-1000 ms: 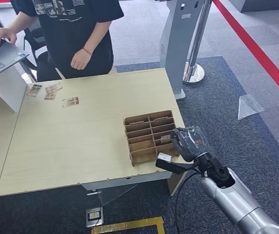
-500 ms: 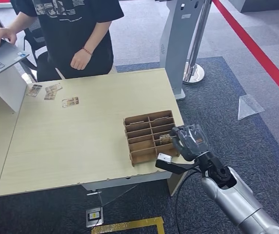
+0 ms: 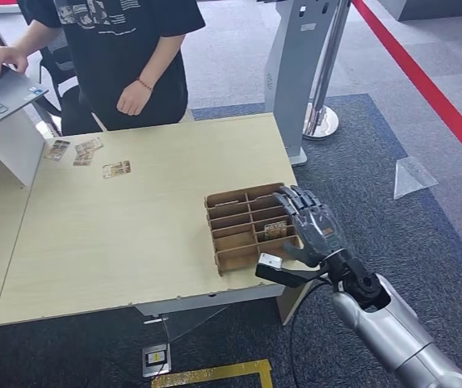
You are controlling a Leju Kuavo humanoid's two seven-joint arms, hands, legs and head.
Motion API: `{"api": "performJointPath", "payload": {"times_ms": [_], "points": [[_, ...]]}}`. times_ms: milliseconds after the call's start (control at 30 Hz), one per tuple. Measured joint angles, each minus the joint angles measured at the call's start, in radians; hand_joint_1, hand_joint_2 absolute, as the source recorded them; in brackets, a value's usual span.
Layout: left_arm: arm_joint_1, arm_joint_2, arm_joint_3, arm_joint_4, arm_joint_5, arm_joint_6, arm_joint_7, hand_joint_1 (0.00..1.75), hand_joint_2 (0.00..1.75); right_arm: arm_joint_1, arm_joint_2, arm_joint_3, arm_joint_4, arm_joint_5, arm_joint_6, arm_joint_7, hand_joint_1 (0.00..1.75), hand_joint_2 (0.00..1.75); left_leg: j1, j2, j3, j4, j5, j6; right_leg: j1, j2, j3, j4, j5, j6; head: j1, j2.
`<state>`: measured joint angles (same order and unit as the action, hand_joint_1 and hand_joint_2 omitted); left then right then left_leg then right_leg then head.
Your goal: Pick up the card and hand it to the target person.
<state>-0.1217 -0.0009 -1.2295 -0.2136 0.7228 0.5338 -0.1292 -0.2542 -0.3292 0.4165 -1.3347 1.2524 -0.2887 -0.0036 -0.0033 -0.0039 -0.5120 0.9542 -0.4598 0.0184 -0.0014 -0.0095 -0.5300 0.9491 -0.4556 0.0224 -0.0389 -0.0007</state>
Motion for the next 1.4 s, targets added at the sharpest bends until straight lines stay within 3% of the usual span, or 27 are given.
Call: {"api": "performJointPath", "payload": {"times_ms": [500,633,1133,1400], "points": [[-0.010,-0.009,0.000,0.000,-0.009,-0.002,0.014,0.00,1.75,-0.081,0.041,0.033,0.118,-0.044,-0.041,-0.041,0.34,1.75,0.000,0.000,0.000,0.000,0.000,0.000,0.000,0.000,0.000,0.000,0.000,0.000,0.000,0.000],[-0.010,-0.012,0.000,0.000,-0.009,-0.001,0.014,0.00,1.75,-0.100,0.051,0.040,0.153,-0.057,-0.047,-0.047,0.78,1.75,0.000,0.000,0.000,0.000,0.000,0.000,0.000,0.000,0.000,0.000,0.000,0.000,0.000,0.000],[-0.009,-0.013,0.000,0.000,-0.011,-0.003,0.018,0.00,1.75,-0.114,0.059,0.060,0.222,-0.074,-0.063,-0.038,0.63,1.75,0.000,0.000,0.000,0.000,0.000,0.000,0.000,0.000,0.000,0.000,0.000,0.000,0.000,0.000],[-0.009,-0.013,0.000,0.000,-0.011,-0.003,0.018,0.00,1.75,-0.114,0.059,0.064,0.233,-0.077,-0.065,-0.033,0.72,1.75,0.000,0.000,0.000,0.000,0.000,0.000,0.000,0.000,0.000,0.000,0.000,0.000,0.000,0.000]]}}
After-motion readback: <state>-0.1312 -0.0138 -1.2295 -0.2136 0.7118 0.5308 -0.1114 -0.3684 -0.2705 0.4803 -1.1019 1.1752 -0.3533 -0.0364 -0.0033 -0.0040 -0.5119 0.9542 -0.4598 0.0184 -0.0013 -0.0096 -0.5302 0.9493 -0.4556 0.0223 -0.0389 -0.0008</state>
